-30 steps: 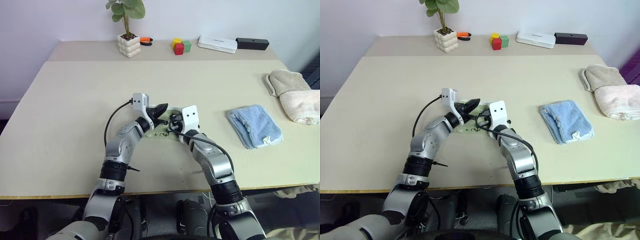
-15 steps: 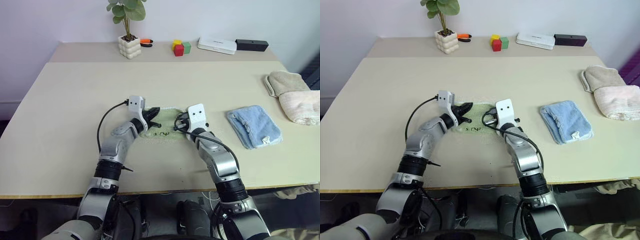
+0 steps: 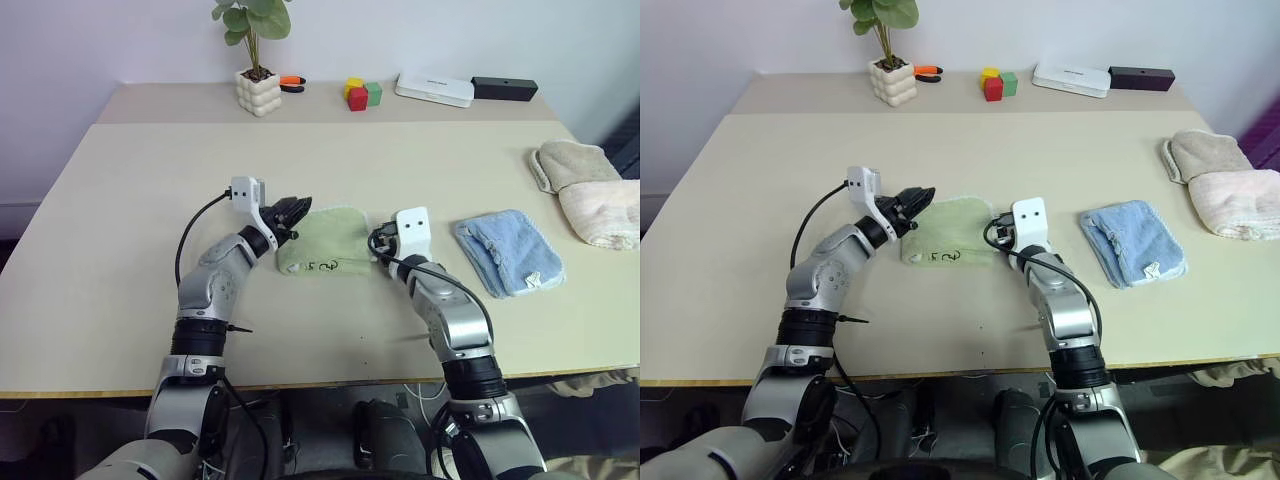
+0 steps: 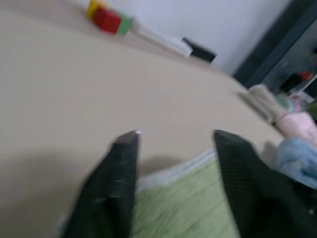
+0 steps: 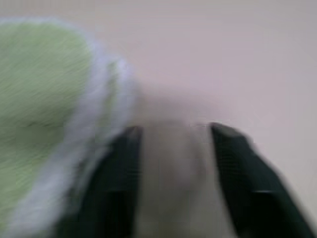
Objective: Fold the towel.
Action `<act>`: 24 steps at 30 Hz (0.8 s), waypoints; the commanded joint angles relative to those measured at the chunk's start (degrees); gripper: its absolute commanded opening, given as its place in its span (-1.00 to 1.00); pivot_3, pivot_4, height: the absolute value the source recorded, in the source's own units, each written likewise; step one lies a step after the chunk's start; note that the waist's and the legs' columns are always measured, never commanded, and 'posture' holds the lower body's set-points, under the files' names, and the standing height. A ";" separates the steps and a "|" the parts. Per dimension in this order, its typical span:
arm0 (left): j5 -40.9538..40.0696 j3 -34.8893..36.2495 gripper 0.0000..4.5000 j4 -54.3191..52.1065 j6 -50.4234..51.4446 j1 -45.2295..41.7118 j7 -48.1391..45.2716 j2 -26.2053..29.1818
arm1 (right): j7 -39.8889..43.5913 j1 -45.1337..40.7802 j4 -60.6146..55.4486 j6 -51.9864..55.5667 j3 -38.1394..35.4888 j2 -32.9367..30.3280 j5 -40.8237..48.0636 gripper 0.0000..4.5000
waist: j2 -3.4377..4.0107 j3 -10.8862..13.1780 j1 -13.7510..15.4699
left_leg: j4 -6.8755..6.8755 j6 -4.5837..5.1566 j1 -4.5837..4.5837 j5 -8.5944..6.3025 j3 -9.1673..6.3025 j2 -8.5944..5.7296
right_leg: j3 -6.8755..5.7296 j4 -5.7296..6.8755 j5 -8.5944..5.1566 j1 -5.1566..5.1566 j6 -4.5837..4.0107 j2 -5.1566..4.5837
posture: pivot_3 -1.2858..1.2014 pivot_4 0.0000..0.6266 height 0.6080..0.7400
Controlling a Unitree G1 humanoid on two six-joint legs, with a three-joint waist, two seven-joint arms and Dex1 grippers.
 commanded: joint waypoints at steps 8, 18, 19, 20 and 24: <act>-6.40 5.90 0.99 -3.35 1.65 -2.69 -2.66 4.69 | 13.63 -3.63 -4.06 -5.98 -6.84 -7.26 9.98 0.98 | 0.04 0.04 -0.12 | -0.03 0.00 -0.02 0.00 0.04 0.00 | 0.00 0.00 0.00 -0.05 0.00 0.01 | 0.03 -0.52 0.92; -21.18 12.13 0.99 -8.15 32.91 3.07 -3.75 20.91 | 37.87 1.59 -16.50 -1.85 -5.61 -21.85 23.88 0.98 | 0.04 0.14 0.01 | -0.05 0.03 0.03 -0.02 -0.06 0.00 | 0.00 -0.05 -0.01 0.03 0.02 0.00 | 0.03 -0.52 0.92; -23.15 12.12 0.99 -9.12 36.45 4.70 -5.02 22.29 | 37.95 1.41 -16.81 -1.52 -5.31 -21.76 24.12 0.98 | 0.09 0.16 -0.43 | -0.03 0.02 0.04 -0.02 -0.07 0.01 | 0.00 -0.05 -0.01 0.02 0.01 0.00 | 0.03 -0.52 0.92; -24.24 12.04 0.99 -9.82 38.39 5.60 -5.37 23.06 | 38.21 1.38 -17.24 -1.24 -5.03 -21.90 24.43 0.98 | 0.08 0.17 -0.50 | -0.07 0.01 0.07 -0.02 -0.06 0.03 | 0.04 -0.03 -0.01 -0.02 0.01 -0.01 | 0.03 -0.52 0.92; -26.95 12.54 0.99 -9.83 44.92 7.78 -3.38 22.65 | 42.20 2.28 -20.90 0.90 -5.29 -24.87 27.57 0.98 | -0.01 0.26 0.48 | -0.09 -0.30 -0.05 0.16 -0.06 0.02 | 0.00 0.07 -0.01 -0.15 0.00 0.00 | 0.03 -0.52 0.92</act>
